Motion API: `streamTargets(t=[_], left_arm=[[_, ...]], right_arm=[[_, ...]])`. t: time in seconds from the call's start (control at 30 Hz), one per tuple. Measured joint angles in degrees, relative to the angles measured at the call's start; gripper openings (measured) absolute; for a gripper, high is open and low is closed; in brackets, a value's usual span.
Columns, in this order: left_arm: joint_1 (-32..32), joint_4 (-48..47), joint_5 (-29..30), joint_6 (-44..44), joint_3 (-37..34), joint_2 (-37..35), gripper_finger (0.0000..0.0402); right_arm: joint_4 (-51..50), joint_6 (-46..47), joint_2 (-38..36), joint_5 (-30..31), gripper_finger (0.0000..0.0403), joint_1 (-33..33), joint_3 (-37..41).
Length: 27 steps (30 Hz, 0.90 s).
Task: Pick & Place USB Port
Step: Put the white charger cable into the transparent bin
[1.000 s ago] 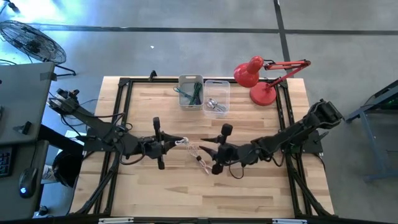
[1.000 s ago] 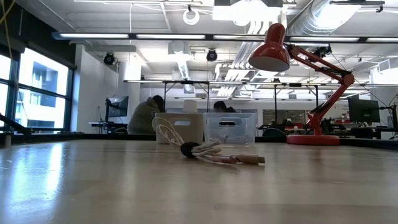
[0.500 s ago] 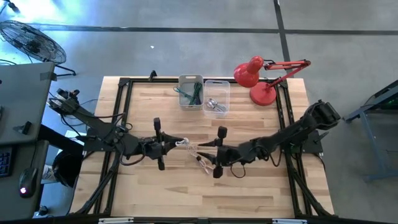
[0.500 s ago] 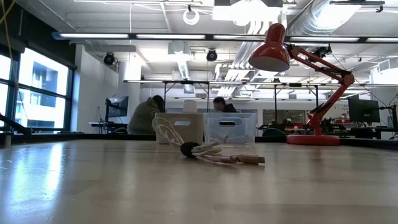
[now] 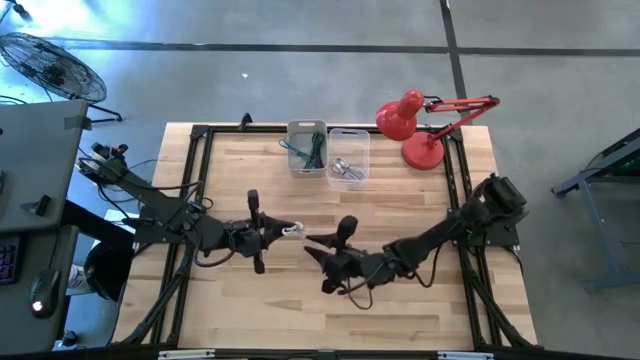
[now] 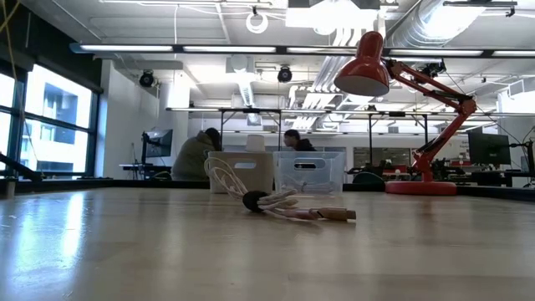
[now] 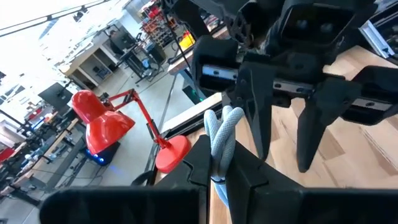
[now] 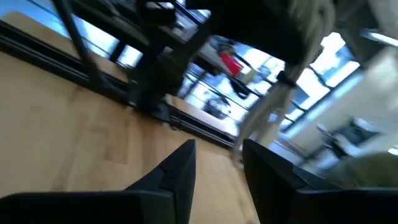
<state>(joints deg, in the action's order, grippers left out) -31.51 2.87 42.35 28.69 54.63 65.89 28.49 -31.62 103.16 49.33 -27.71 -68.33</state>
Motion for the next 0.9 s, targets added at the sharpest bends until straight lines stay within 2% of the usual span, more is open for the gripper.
streamTargets(t=[0.27,0.6,0.8,0.9], left_arm=[[0.0,0.0,-0.9,-0.4,0.0,0.0,0.0016],[0.0,0.0,-0.8,-0.5,0.0,0.0,0.0016],[0.0,0.1,-0.6,-0.5,0.0,0.0,0.0016],[0.0,0.1,-0.7,-0.5,0.0,0.0,0.0016]], right_arm=[[0.0,2.9,0.7,-0.4,0.0124,0.8,-0.9],[0.9,0.5,0.7,1.2,0.0124,1.7,-0.9],[2.0,0.6,0.7,-0.7,0.0124,3.5,-0.9],[2.7,0.6,0.7,-3.7,0.0124,4.3,-0.9]])
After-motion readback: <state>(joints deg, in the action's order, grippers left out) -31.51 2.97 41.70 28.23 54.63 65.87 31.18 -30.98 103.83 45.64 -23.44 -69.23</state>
